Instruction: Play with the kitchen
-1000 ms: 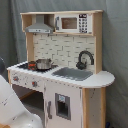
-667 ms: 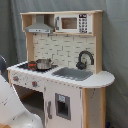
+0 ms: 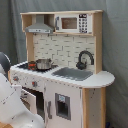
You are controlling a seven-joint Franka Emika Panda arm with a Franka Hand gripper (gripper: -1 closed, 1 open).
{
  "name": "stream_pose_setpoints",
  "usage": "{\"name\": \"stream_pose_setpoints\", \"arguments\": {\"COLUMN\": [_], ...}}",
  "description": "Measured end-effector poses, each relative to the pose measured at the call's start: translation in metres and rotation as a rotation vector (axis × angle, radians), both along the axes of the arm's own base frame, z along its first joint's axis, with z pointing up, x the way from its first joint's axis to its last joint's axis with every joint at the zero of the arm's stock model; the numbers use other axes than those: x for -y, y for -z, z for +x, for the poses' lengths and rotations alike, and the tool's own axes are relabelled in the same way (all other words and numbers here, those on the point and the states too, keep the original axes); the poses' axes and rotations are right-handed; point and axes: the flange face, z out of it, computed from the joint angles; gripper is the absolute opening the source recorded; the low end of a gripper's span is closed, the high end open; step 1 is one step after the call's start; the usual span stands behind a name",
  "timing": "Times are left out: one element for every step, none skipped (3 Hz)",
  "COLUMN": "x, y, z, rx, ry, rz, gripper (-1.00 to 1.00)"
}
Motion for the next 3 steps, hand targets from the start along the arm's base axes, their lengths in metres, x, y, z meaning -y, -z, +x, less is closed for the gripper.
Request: {"name": "stream_pose_setpoints", "arguments": {"x": [0.014, 0.038, 0.032], "y": [0.001, 0.005, 0.004], "z": [0.025, 0.052, 0.049], "rx": [-0.008, -0.016, -0.046], "ry": [-0.021, -0.023, -0.09], "rz": [-0.054, -0.107, -0.207], "gripper": [1.0, 1.0, 1.0]}}
